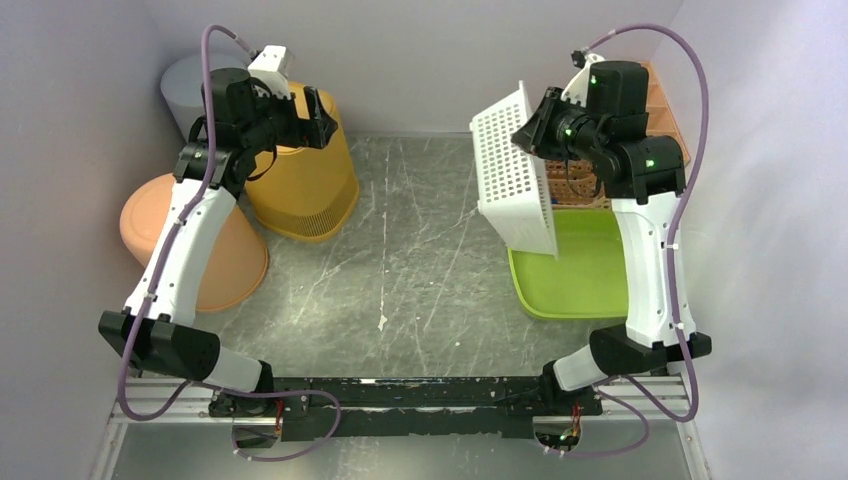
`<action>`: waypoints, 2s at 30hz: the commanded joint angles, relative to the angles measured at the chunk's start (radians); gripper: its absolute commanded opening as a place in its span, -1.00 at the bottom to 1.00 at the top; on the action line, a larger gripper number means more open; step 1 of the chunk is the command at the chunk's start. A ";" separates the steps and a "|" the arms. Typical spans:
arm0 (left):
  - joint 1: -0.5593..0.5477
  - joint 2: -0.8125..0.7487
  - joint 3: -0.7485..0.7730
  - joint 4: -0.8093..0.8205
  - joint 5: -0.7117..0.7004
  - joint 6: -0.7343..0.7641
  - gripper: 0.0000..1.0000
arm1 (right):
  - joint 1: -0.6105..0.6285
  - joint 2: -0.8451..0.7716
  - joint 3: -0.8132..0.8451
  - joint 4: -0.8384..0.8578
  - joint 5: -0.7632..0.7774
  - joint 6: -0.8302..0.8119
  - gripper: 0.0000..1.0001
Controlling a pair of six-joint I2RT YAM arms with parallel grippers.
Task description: Turn the large container upside down
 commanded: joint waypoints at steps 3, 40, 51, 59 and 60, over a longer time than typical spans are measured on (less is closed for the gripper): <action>-0.006 -0.062 0.040 -0.004 -0.035 -0.003 0.99 | -0.002 -0.062 -0.144 0.461 -0.318 0.158 -1.00; -0.006 -0.109 0.051 -0.058 -0.099 0.055 0.99 | 0.014 0.119 -0.968 1.657 -0.402 0.801 -1.00; -0.006 -0.091 0.038 -0.049 -0.092 0.059 0.98 | -0.142 0.113 -1.167 1.499 -0.373 0.615 -1.00; -0.006 -0.069 0.016 -0.036 -0.077 0.053 0.99 | -0.186 0.226 -1.138 1.416 -0.345 0.464 -0.95; -0.006 -0.068 0.014 -0.034 -0.076 0.053 0.99 | -0.185 0.250 -1.122 1.403 -0.347 0.447 -0.93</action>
